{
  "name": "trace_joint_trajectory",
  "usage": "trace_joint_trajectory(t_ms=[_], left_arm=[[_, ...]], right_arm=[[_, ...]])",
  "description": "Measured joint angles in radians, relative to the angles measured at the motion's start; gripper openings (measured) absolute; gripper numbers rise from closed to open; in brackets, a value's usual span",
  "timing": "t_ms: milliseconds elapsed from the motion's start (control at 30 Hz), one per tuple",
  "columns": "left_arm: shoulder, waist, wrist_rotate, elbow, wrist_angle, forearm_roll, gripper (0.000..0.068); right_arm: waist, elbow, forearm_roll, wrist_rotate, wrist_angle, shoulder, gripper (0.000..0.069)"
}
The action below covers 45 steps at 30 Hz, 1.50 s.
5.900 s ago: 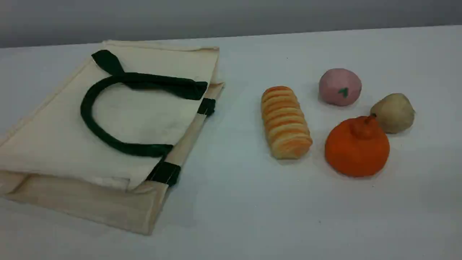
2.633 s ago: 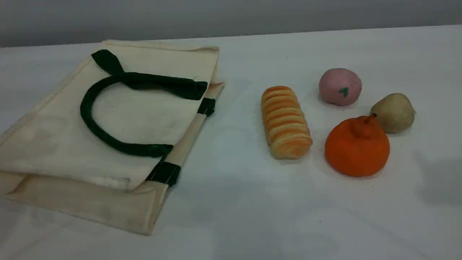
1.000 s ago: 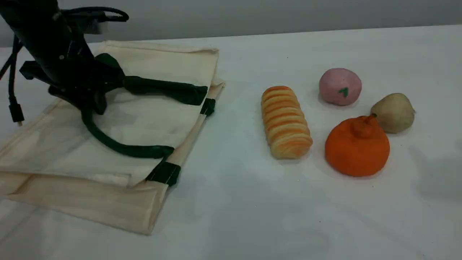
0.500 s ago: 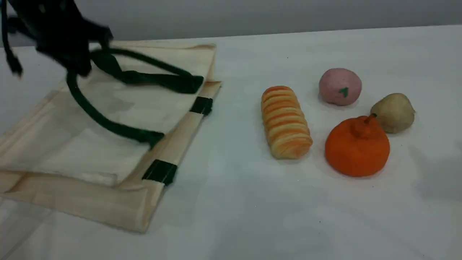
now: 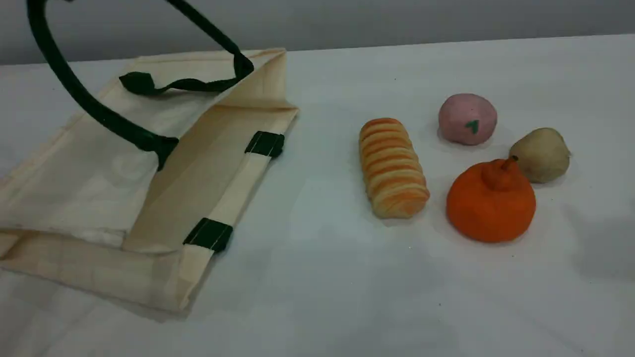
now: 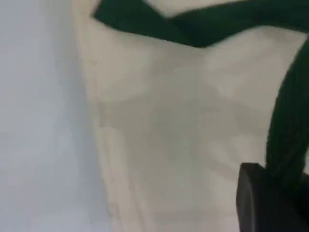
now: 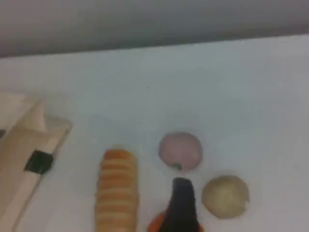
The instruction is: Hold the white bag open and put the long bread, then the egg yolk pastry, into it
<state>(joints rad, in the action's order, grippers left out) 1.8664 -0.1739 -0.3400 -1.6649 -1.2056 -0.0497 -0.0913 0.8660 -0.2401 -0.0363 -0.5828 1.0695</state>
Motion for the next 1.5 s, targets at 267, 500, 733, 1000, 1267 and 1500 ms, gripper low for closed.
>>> trace_joint_trajectory(t_ms=[267,500,733,1000,1267,1500], left_arm=[[-0.067,0.0,-0.143,-0.036,-0.017,-0.081,0.0082],[-0.13,0.0,-0.272,-0.044,-0.017,-0.145,0.0082],[-0.214,0.0,-0.421,-0.044,-0.019,-0.14,0.0082],[-0.264,0.0,-0.619,-0.044,-0.019,-0.18,0.0082],[-0.264,0.0,-0.771,-0.044,-0.017,-0.236,0.0082],[-0.264,0.0,-0.811,-0.044,-0.016,-0.276,0.0082]], right_arm=[[0.0,0.0,0.0,-0.029,-0.024,0.0,0.0566],[0.0,0.0,-0.023,-0.056,-0.036,0.024,0.0566],[0.0,0.0,-0.118,-0.152,-0.051,0.128,0.0566],[0.0,0.0,-0.25,-0.295,-0.068,0.247,0.0566],[-0.013,0.0,-0.371,-0.413,-0.065,0.328,0.0566],[-0.125,0.0,-0.418,-0.465,0.055,0.419,0.0566]])
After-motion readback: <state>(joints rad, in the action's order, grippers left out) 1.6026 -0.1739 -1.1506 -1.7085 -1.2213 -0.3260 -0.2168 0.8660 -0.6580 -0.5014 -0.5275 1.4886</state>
